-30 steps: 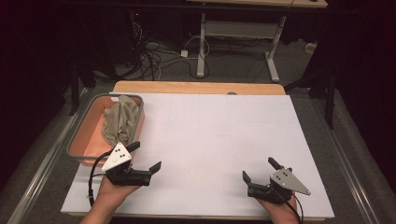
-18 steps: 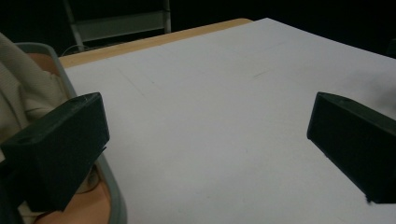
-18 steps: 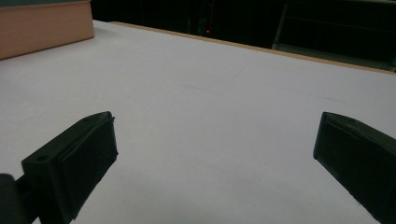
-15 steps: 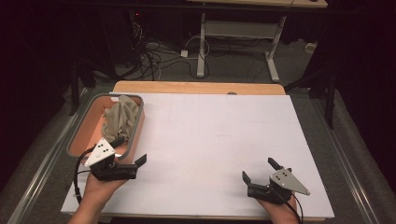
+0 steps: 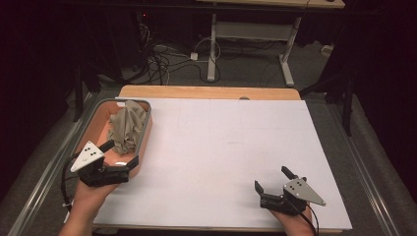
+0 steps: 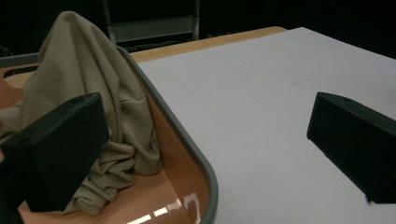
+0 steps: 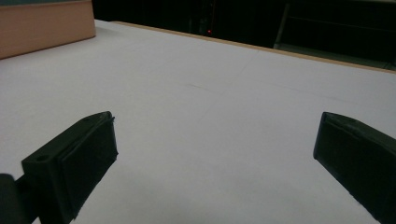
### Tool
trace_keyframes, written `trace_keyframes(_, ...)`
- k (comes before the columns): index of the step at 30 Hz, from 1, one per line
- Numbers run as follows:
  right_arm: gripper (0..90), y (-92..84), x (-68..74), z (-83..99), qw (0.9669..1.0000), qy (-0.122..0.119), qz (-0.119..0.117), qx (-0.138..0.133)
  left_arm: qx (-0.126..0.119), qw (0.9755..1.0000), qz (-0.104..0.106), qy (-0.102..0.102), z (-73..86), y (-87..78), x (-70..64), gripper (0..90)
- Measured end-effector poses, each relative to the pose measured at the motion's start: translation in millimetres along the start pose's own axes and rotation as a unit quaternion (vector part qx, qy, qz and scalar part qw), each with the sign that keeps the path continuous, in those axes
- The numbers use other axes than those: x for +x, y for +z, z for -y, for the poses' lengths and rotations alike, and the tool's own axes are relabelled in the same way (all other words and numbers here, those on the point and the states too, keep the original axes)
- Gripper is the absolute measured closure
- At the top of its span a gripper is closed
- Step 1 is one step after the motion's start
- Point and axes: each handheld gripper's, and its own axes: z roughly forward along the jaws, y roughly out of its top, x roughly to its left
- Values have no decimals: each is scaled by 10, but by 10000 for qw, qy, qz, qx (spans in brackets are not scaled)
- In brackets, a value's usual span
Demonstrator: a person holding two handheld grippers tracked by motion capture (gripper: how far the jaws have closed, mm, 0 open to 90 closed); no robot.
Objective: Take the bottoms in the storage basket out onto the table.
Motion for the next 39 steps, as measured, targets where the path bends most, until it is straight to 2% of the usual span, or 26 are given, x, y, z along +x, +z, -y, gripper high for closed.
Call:
trace_keyframes(18,3,-1,-3,2,10000,7,-14,0,65,9994,-258,-214,102,-39,268,0)
trace_keyframes(29,3,0,-4,2,10000,15,-19,-3,81,9981,-471,-385,156,-98,441,0)
trace_keyframes(39,3,2,15,-1,10000,-60,-6,4,68,9975,-543,-447,177,-109,489,0)
